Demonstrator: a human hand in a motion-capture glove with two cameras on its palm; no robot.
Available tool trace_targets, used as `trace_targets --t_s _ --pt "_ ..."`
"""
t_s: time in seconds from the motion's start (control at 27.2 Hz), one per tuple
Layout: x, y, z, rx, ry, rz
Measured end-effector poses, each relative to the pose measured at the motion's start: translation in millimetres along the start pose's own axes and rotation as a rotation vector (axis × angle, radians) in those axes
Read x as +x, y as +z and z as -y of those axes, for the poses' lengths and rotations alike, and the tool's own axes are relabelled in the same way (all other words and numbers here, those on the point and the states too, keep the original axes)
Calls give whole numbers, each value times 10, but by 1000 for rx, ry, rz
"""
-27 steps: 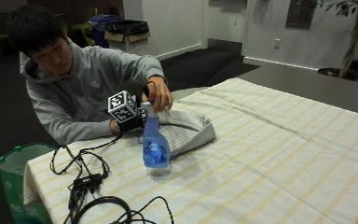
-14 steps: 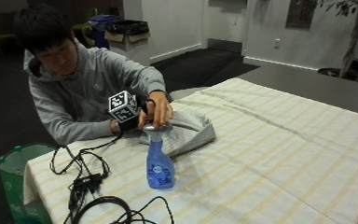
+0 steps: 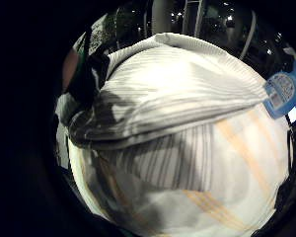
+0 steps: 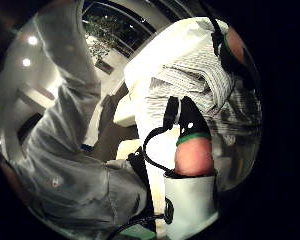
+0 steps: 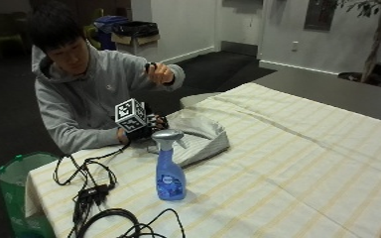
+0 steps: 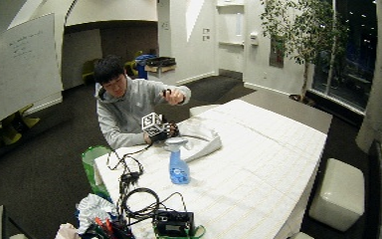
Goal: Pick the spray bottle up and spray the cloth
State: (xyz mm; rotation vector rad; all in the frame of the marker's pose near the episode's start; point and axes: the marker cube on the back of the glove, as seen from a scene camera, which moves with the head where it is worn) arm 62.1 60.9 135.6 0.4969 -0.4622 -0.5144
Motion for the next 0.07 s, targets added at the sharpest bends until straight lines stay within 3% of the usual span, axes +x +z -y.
trace_targets --t_s 0.07 --pt "-5 5 -5 -4 4 7"
